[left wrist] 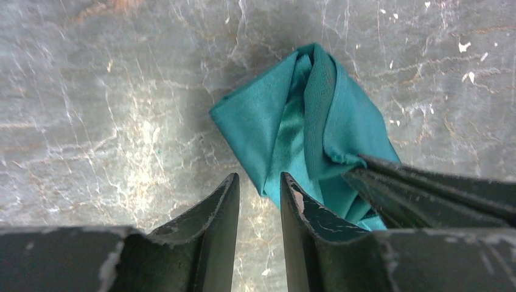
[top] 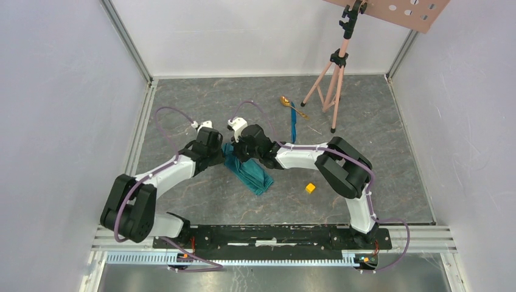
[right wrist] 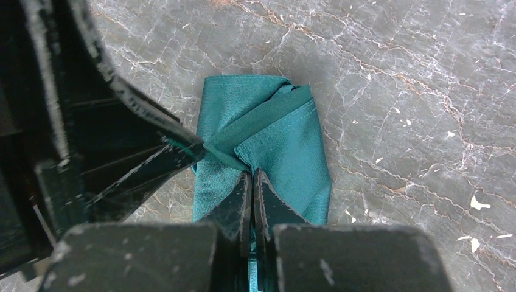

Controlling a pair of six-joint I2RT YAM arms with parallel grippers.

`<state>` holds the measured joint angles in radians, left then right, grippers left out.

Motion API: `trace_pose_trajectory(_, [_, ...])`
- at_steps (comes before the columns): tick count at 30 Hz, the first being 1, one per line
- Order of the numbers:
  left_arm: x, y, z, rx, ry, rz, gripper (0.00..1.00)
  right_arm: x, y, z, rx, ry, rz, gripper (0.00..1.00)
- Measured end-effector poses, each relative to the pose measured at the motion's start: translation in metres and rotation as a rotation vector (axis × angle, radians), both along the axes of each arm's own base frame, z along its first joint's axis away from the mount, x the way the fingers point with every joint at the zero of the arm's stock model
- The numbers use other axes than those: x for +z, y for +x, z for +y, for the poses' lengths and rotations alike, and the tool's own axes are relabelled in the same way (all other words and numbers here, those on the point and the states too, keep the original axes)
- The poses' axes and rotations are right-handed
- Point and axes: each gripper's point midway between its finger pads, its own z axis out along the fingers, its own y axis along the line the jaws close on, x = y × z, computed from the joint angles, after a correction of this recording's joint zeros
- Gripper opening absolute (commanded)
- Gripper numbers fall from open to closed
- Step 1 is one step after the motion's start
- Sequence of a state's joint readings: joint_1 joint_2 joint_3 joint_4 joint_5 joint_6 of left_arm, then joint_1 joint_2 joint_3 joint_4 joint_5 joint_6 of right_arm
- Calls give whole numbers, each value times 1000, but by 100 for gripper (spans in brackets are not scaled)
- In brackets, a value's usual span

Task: Fold the napkin into a case and place the utensils inside
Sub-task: Stuff the top corner of the smaller-rectangle-folded napkin into the folded napkin.

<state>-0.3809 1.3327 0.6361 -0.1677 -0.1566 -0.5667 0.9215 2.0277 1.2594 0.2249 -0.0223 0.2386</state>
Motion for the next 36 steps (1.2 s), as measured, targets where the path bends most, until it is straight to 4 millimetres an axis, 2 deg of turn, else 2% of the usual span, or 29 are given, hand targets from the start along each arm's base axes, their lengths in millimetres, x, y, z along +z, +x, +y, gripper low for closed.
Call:
trace_pose_trajectory(7, [0, 17, -4, -9, 107, -12, 32, 0, -3, -2, 5, 9, 10, 0])
trace_pose_trajectory(17, [-13, 22, -4, -36, 239, 17, 31, 1, -4, -2, 6, 26, 19, 0])
trace_pose_trajectory(26, [-15, 24, -5, -46, 300, 24, 13, -1, -1, -7, -10, 29, 29, 0])
trace_pose_trajectory(32, [-14, 24, -5, -45, 302, 23, 8, -1, -1, -6, -7, 30, 31, 0])
trace_pose_trajectory(36, [-5, 25, -8, -49, 279, -6, 7, 0, -4, -4, 10, 40, 35, 0])
